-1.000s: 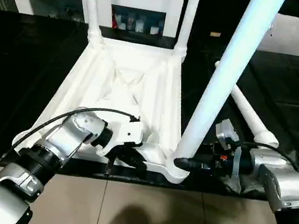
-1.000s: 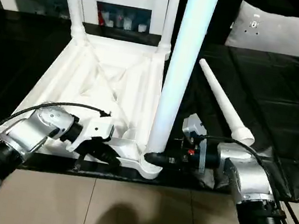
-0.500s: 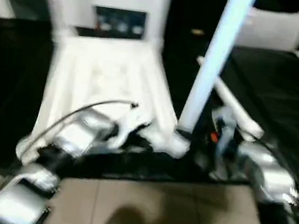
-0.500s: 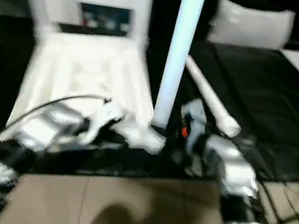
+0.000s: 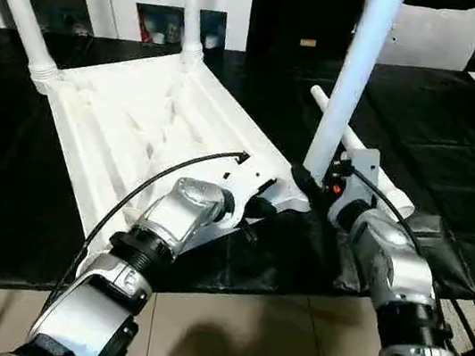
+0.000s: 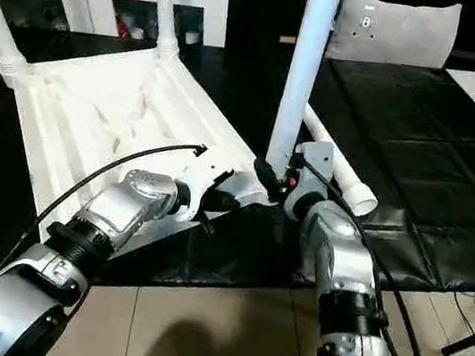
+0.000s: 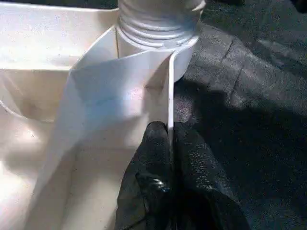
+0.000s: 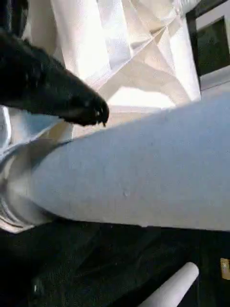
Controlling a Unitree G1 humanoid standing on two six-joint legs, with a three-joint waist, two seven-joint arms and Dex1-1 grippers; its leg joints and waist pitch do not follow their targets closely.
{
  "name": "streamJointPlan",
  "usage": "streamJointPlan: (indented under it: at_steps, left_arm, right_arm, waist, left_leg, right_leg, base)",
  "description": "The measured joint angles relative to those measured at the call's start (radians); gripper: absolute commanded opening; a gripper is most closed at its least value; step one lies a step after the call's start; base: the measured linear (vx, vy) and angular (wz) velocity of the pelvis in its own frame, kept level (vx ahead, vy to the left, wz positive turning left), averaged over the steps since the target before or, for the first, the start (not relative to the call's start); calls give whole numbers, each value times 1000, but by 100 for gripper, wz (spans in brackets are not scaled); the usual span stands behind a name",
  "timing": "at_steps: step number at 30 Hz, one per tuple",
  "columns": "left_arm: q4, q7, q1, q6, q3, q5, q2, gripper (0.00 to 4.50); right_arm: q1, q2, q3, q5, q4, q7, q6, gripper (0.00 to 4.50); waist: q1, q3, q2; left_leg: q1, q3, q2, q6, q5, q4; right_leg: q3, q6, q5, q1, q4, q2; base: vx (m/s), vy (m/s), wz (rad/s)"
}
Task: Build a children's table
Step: Rotate leg to tighten, then rotate table base
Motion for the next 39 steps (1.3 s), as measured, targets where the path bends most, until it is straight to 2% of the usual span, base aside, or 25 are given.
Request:
streamJointPlan:
  at_steps: [1, 4, 6, 9, 12, 16, 20, 23, 24, 28, 31, 33, 34, 39]
  left_arm:
    - [14, 9, -6, -13, -1, 7, -1, 0]
    - [47, 34, -17, -51, -2, 22, -1, 0]
    - [75, 45, -31, -70, -1, 22, -5, 43]
    - [113, 74, -47, -134, 40, 0, -13, 56]
    - [125, 129, -56, -209, 76, -12, -10, 93]
    - [37, 140, -46, -222, 130, -49, 13, 101]
    - [-78, 121, -13, -194, 141, -60, 46, 101]
    - [-203, 115, 58, -132, 146, -56, 131, 101]
    - [-229, 116, 73, -114, 153, -55, 156, 84]
    - [-353, 132, 146, 14, 200, 1, 322, 63]
    - [-405, 128, 186, 85, 232, 56, 431, 63]
    - [-428, 118, 202, 117, 234, 76, 472, 46]
    - [-442, 108, 218, 133, 226, 93, 505, 26]
    - [-469, 84, 258, 220, 190, 136, 610, 9]
  right_arm:
    - [18, -11, 8, -10, -11, 0, -5, 353]
    - [55, -19, 18, -29, -33, -1, -6, 375]
    - [82, -26, 18, -32, -60, -3, -5, 392]
    - [127, -46, 16, -32, -133, -8, 12, 416]
    - [162, -62, 18, -36, -201, -26, 32, 445]
    - [191, -74, 45, -23, -275, 17, 125, 450]
    - [205, -71, 86, -21, -294, 46, 149, 450]
    - [203, -67, 114, -21, -302, 55, 166, 450]
    - [203, -64, 117, -21, -303, 56, 171, 450]
    - [182, -47, 162, -37, -279, 67, 173, 450]
    - [169, -38, 179, -52, -248, 68, 173, 450]
    - [156, -30, 186, -54, -231, 68, 173, 450]
    - [146, -22, 196, -54, -221, 69, 175, 450]
    - [107, -23, 220, -67, -172, 79, 187, 450]
  waist:
    - [4, 0, 0]
    - [3, 0, 0]
    - [5, 1, 0]
    - [9, 3, -2]
    - [9, 4, -2]
    - [13, 4, 0]
    - [12, 4, 1]
    - [6, 4, 1]
    - [7, 4, 1]
    - [3, 4, 1]
    - [10, 4, 1]
    - [17, 4, 1]
    - [17, 4, 1]
    - [12, 4, 1]
  left_leg:
    - [0, 0, 0, -1, 0, 1]
    - [0, 0, 0, -3, -1, 1]
    - [1, 0, 0, -4, -1, 1]
    - [0, -1, 0, -4, -1, 3]
    - [0, -1, 0, -3, -1, 4]
    - [-1, -1, 0, -2, -1, 3]
    - [-3, -1, 0, 0, -2, 3]
    - [-2, -1, 1, -1, -3, 3]
    - [-2, -1, 2, -1, -3, 2]
    - [-1, -1, 2, -5, -4, 2]
    - [-1, -1, 2, -6, -4, 2]
    - [-2, -1, 1, -6, -4, 2]
    - [-2, -1, 1, -6, -4, 2]
    - [-2, -1, 0, -6, -4, 2]
  right_leg:
    - [0, 0, 0, 0, 0, 0]
    - [0, 1, 1, 0, 0, 0]
    - [1, 6, -1, 0, 0, 0]
    - [0, 2, 3, -1, 0, 0]
    - [0, 1, 5, -1, -3, 0]
    - [0, 1, 5, -1, -5, 0]
    - [0, 1, 5, -1, -8, 0]
    - [-1, 1, 5, -1, -7, 1]
    - [-1, 1, 5, -1, -7, 2]
    - [0, 1, 5, -1, -7, 3]
    - [0, 1, 5, -1, -8, 2]
    - [1, 1, 5, -1, -8, 2]
    - [2, 1, 5, -1, -8, 2]
    - [3, 1, 5, -1, -7, 2]
  base:
    - [0, 0, 0]
    - [0, 0, 0]
    - [0, 0, 0]
    - [0, 0, 0]
    - [0, 0, 0]
    - [0, 0, 0]
    - [0, 0, 0]
    - [0, 0, 0]
    - [0, 0, 0]
    - [0, 0, 0]
    - [0, 0, 0]
    - [0, 0, 0]
    - [0, 0, 0]
    - [0, 0, 0]
